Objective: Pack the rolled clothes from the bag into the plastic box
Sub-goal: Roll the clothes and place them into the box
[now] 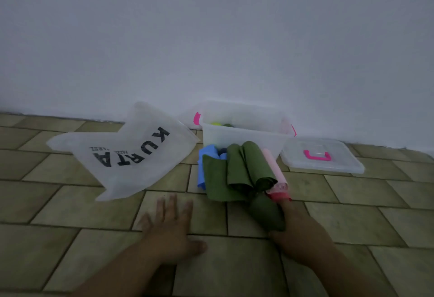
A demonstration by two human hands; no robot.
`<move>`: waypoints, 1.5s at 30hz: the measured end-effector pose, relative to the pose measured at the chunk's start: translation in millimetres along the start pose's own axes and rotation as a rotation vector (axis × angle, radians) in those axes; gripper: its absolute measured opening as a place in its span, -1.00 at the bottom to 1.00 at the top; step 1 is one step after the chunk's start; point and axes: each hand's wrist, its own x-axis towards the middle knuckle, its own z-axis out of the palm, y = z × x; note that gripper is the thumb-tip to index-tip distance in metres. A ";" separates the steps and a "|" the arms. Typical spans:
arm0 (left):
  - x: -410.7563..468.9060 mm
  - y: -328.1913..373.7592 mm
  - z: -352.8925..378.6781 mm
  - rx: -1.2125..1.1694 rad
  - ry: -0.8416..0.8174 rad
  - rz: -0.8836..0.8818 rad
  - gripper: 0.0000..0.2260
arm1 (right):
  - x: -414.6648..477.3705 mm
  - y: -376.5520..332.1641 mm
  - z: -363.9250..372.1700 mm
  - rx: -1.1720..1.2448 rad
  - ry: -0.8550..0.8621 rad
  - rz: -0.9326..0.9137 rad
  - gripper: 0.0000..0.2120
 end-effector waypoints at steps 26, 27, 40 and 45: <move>-1.6 30.4 -4.5 -0.112 0.112 -0.218 -0.13 | -44.1 -66.5 42.3 -0.076 0.071 -0.267 -0.22; -1.7 30.3 -4.3 -0.116 0.121 -0.219 -0.13 | -46.0 -66.4 41.0 -0.116 0.069 -0.255 -0.21; 3.0 29.8 -4.9 -0.182 0.184 -0.257 -0.12 | -30.7 -73.7 8.0 -0.419 -0.131 -0.463 -0.66; -11.7 23.7 -20.1 -0.519 0.435 -0.300 -0.35 | -11.5 -79.0 9.0 -0.381 -0.204 -0.368 -0.64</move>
